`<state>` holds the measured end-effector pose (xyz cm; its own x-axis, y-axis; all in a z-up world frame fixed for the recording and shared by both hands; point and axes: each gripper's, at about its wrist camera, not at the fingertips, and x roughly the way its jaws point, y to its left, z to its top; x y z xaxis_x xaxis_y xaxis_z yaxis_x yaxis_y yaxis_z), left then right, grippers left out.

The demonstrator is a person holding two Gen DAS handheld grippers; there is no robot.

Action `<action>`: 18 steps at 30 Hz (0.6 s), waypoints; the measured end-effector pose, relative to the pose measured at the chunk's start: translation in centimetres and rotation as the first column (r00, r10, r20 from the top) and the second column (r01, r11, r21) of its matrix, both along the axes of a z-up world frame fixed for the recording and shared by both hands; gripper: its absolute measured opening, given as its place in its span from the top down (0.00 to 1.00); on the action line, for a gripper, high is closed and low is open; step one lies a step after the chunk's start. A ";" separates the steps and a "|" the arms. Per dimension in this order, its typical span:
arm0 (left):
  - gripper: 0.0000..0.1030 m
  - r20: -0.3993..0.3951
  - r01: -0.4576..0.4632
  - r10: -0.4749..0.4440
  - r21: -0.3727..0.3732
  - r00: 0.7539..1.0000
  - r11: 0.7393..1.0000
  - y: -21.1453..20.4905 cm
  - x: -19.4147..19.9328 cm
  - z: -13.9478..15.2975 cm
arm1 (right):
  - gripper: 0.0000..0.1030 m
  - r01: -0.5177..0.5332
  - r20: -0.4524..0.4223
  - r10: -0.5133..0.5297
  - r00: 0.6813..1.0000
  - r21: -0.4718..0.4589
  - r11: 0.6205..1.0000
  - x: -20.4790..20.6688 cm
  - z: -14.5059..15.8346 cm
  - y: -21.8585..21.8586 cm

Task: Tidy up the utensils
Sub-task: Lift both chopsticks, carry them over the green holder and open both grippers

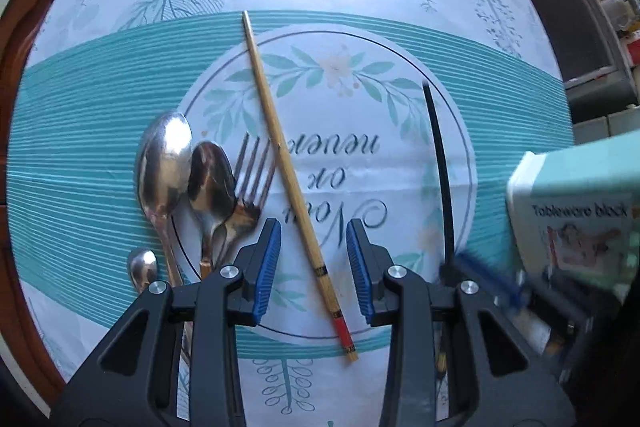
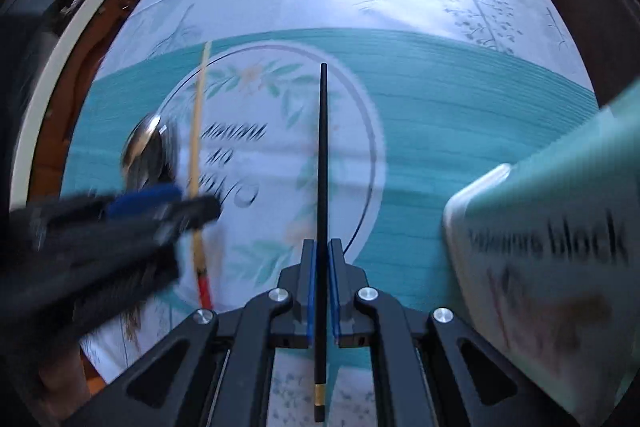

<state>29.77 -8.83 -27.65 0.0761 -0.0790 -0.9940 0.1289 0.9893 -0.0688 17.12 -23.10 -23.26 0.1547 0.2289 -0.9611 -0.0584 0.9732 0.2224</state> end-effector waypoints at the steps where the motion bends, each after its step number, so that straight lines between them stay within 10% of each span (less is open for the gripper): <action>1: 0.71 -0.001 -0.006 0.006 0.015 1.000 1.000 -0.3 0.3 -0.1 | 0.95 -0.006 -0.001 0.006 1.000 0.010 1.000 0.0 0.2 -0.3; 6: 0.94 -0.044 -0.029 0.033 0.092 0.998 0.995 -1.3 1.9 -0.6 | 0.95 -0.016 -0.001 0.016 1.000 0.056 0.998 -1.7 0.4 -0.3; 11: 0.96 -0.055 -0.012 0.013 0.019 0.998 1.000 -0.8 1.9 -0.4 | 0.95 -0.003 0.033 -0.001 0.999 0.120 0.993 -3.4 1.4 -1.6; 18: 0.96 0.241 0.040 -0.011 -0.118 0.970 0.992 -0.8 -2.7 5.2 | 0.95 -0.010 0.209 -0.040 0.977 0.231 0.973 -7.0 5.1 -4.2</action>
<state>27.11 -9.62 -22.43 0.3072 -0.2023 -0.9299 0.1814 0.9717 -0.1515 10.15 -27.33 -18.13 0.3528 0.4356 -0.8281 -0.1139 0.8984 0.4241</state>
